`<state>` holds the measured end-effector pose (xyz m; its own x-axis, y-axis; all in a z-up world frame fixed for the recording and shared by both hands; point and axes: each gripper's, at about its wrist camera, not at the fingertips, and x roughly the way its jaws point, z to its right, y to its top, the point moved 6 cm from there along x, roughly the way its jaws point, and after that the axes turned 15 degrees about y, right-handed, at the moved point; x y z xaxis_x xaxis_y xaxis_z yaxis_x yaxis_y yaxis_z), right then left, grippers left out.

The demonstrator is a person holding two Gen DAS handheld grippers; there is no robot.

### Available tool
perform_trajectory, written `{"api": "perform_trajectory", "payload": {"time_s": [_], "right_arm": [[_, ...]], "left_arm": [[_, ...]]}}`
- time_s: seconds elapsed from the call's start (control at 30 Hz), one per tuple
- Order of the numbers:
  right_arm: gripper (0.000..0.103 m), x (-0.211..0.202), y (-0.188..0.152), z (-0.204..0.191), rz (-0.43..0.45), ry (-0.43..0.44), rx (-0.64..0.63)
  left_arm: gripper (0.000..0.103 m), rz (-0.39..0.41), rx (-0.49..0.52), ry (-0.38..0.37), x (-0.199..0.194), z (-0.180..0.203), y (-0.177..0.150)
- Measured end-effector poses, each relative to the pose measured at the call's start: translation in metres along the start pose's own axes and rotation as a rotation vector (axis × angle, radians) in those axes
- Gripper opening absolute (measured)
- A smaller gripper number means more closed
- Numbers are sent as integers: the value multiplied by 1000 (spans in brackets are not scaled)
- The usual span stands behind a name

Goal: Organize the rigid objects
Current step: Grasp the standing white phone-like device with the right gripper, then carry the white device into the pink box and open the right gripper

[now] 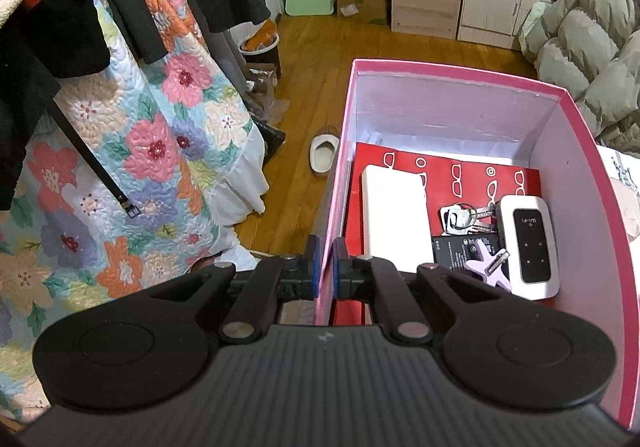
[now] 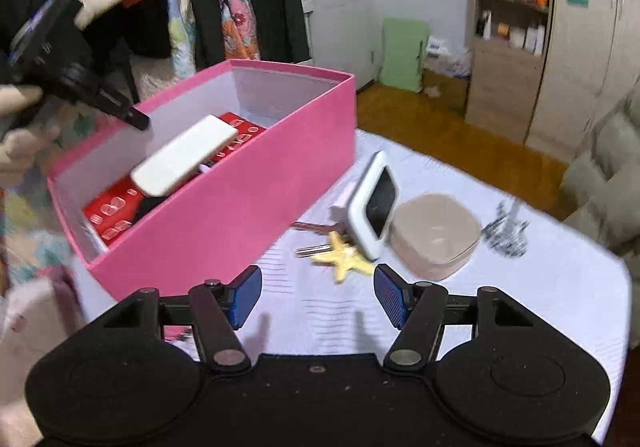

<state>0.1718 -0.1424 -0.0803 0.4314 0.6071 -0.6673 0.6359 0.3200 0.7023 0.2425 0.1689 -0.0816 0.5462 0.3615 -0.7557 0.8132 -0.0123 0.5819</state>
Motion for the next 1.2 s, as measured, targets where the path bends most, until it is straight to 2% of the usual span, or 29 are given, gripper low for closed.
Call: {"api": "perform_trajectory", "payload": {"time_s": [0.37,0.57,0.63,0.67,0.7,0.77,0.9,1.0,1.2], "right_arm": [[69,5,6,12,9,-107,-37],[68,36,27,22,29,-91,-24],[67,52,33,25,26,-114,-35],[59,59,35,27,19,-132,-34],[44,67,35,30,8,-154,-25],[26,75,34,36,-2,-172,19],[19,63,30,39,50,-204,82],[17,44,27,32,98,-188,125],[16,15,23,11,152,-205,122]], "left_arm": [[5,19,81,6,0,7,3],[4,27,90,-6,2,6,3],[5,38,123,12,1,9,2],[5,41,130,19,1,11,2],[5,42,139,24,1,11,2],[5,47,150,26,1,12,3],[5,54,163,25,1,12,2],[5,57,163,21,0,11,1],[5,62,168,23,0,11,2]]}}
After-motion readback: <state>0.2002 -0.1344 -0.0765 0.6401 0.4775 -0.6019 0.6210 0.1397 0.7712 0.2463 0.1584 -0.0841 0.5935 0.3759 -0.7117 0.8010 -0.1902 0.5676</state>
